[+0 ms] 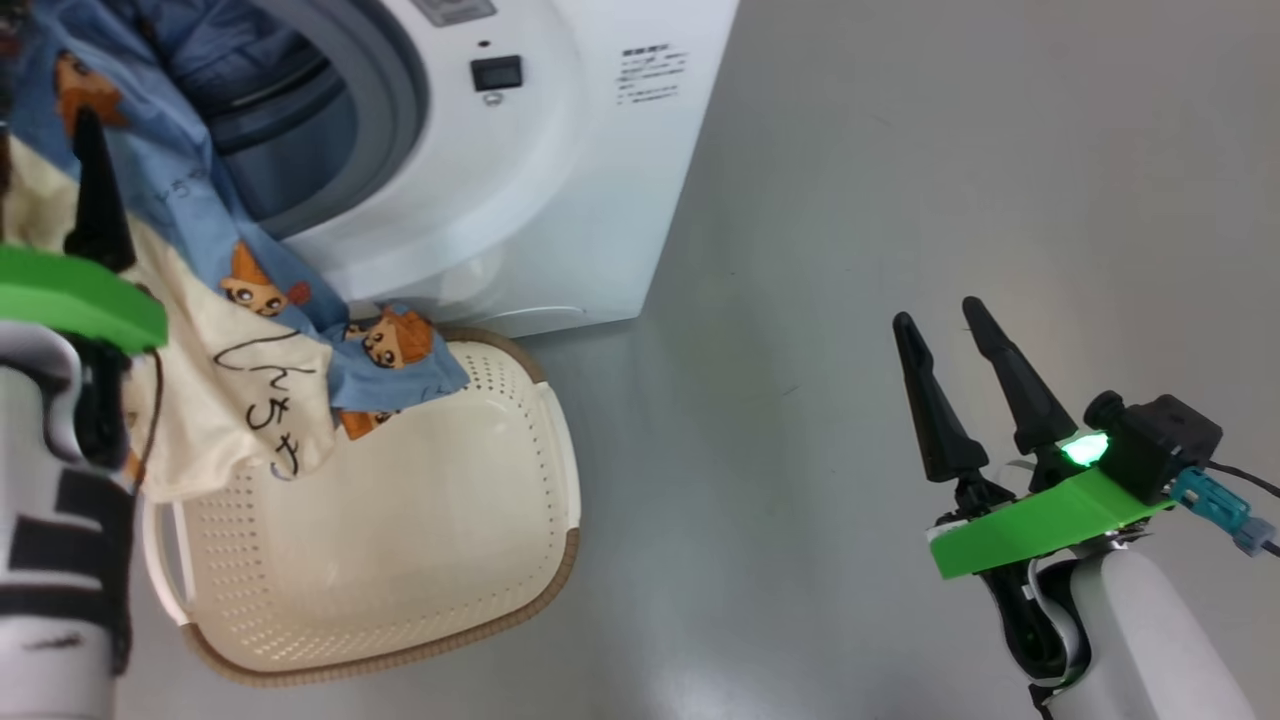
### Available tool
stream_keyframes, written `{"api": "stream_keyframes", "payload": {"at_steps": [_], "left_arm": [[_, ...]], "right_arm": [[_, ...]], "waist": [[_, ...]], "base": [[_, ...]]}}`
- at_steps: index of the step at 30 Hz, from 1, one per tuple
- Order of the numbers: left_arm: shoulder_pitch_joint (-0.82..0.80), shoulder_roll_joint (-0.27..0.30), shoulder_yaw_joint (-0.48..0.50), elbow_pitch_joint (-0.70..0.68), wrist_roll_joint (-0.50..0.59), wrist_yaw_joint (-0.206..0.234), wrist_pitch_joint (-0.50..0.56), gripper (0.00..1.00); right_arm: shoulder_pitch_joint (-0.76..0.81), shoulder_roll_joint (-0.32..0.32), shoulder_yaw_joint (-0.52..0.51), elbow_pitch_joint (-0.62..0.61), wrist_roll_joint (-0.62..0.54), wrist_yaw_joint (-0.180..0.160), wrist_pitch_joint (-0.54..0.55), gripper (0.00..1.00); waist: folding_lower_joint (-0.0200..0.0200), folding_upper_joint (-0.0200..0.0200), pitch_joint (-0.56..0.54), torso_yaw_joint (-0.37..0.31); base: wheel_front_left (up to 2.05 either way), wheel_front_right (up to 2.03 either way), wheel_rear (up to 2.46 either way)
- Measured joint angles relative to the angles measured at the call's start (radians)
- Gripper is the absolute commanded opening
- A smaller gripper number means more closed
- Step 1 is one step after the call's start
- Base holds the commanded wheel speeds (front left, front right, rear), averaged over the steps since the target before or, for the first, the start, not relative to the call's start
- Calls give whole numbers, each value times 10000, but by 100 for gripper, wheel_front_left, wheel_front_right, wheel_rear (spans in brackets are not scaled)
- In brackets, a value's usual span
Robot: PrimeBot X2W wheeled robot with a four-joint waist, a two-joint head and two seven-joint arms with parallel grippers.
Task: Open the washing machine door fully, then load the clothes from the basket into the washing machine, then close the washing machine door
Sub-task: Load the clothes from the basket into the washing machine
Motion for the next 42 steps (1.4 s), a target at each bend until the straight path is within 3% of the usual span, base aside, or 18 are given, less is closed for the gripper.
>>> {"api": "stream_keyframes", "payload": {"at_steps": [11, 25, 33, 42], "left_arm": [[2377, -533, 606, -2079, 405, 0, 0, 100], [5307, -1160, 1335, -4468, 589, 0, 2, 100], [5393, -1223, 1388, -4376, 560, 0, 2, 100], [5377, -1204, 729, -2890, 165, 0, 2, 100]], "right_arm": [[126, -174, -230, -100, -29, 0, 0, 100], [135, -276, -378, -121, -29, 0, 0, 100], [135, -291, -362, -115, -29, 0, 0, 100], [131, -290, -255, -109, -27, 0, 0, 100]], "waist": [[1, 0, 72, 500], [0, 0, 61, 610], [0, 0, 61, 605], [0, 0, 154, 500]], "base": [[0, 0, 0], [0, 0, 0], [0, 0, 0], [0, 0, 0]]}}
